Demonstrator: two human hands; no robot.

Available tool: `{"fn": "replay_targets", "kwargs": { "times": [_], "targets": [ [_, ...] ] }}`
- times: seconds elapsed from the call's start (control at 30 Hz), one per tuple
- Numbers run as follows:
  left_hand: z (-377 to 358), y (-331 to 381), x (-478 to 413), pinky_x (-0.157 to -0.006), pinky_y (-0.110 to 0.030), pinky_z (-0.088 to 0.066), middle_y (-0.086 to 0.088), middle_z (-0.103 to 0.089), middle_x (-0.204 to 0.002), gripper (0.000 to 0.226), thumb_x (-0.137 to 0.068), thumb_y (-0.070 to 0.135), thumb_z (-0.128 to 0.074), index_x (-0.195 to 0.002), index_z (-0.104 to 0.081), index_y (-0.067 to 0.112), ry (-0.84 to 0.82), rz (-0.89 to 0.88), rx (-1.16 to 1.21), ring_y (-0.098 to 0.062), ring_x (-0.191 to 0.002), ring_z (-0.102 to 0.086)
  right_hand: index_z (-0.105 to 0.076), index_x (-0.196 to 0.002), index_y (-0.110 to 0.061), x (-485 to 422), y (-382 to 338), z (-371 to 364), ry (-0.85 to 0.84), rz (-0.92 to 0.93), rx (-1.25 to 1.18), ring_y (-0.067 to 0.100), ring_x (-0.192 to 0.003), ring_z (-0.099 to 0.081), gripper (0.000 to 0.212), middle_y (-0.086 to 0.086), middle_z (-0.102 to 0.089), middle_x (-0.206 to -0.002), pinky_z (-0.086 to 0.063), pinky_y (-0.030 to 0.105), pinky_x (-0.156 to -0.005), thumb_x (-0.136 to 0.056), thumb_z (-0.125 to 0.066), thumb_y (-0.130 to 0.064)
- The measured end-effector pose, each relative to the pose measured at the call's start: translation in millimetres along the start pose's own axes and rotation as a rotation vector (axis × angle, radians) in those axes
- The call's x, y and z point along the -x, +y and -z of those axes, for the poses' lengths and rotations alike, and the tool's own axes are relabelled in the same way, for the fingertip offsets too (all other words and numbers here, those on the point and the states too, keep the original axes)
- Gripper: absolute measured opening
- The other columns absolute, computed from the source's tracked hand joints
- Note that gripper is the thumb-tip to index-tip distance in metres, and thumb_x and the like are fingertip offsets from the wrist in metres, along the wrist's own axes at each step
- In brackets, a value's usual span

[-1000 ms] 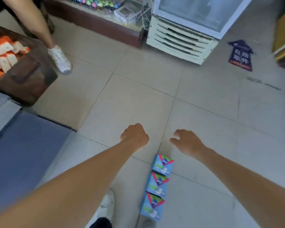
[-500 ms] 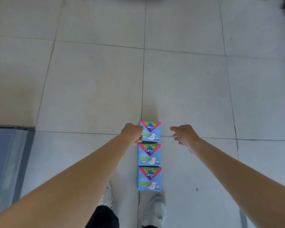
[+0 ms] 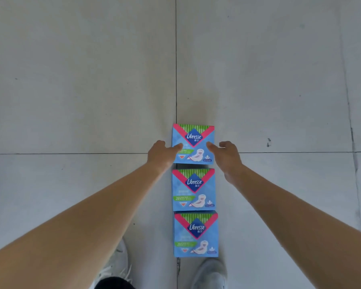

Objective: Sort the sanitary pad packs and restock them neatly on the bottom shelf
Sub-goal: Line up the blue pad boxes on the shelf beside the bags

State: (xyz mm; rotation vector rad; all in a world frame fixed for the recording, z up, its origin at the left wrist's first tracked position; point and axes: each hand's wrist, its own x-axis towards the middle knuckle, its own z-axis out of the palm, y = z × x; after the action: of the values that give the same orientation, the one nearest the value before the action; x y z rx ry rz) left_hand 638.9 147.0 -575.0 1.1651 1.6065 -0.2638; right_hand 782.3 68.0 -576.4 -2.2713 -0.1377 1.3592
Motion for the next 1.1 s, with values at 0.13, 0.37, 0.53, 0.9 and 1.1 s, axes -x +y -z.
{"fn": "replay_targets", "kwargs": {
  "times": [0.13, 0.37, 0.53, 0.9, 1.1],
  "targets": [
    [-16, -7, -19, -0.093, -0.030, -0.044, -0.006, -0.060, -0.128, 0.054, -0.088, 0.042, -0.061, -0.130, -0.053, 0.009, 0.007, -0.089, 0.062, -0.025, -0.116, -0.057, -0.052, -0.126, -0.006, -19, 6, -12, 0.000, 0.038, -0.081, 0.030, -0.111, -0.061, 0.046, 0.012, -0.061, -0.126, -0.048, 0.043, -0.099, -0.090, -0.062, -0.032],
    [-17, -4, -10, -0.083, -0.029, -0.043, -0.010, -0.064, -0.118, 0.044, -0.090, 0.038, -0.061, -0.121, -0.055, 0.006, 0.050, -0.103, 0.018, -0.026, -0.110, -0.060, -0.059, -0.106, -0.006, -15, 1, -12, -0.080, 0.021, -0.188, 0.033, -0.095, -0.066, 0.015, 0.016, -0.068, -0.107, -0.054, 0.044, -0.087, -0.094, -0.058, -0.014],
    [5, 6, 25, -0.080, -0.028, -0.043, -0.011, -0.064, -0.118, 0.047, -0.089, 0.039, -0.062, -0.122, -0.055, 0.006, 0.046, -0.099, 0.039, -0.026, -0.108, -0.060, -0.055, -0.107, -0.007, 24, -19, 0, -0.111, 0.025, -0.166, 0.029, -0.087, -0.067, 0.016, 0.010, -0.068, -0.101, -0.055, 0.040, -0.079, -0.094, -0.058, -0.018],
    [165, 47, 215, -0.077, -0.028, -0.046, -0.008, -0.065, -0.115, 0.040, -0.087, 0.032, -0.065, -0.117, -0.056, 0.007, 0.189, -0.107, 0.304, -0.022, -0.098, -0.061, -0.058, -0.087, -0.011, 221, -172, 23, -0.255, 0.249, 0.002, 0.017, -0.069, -0.065, 0.008, 0.005, -0.067, -0.083, -0.050, 0.025, -0.059, -0.092, -0.058, -0.005],
    [270, 52, 329, -0.046, -0.010, -0.035, -0.004, -0.063, -0.101, 0.033, -0.088, 0.030, -0.065, -0.111, -0.056, 0.008, 0.328, -0.077, 0.518, -0.013, -0.076, -0.055, -0.059, -0.101, -0.005, 352, -270, 5, -0.407, 0.381, 0.124, 0.022, -0.075, -0.068, 0.012, 0.011, -0.069, -0.094, -0.055, 0.029, -0.065, -0.089, -0.060, -0.002]
  ]
}}
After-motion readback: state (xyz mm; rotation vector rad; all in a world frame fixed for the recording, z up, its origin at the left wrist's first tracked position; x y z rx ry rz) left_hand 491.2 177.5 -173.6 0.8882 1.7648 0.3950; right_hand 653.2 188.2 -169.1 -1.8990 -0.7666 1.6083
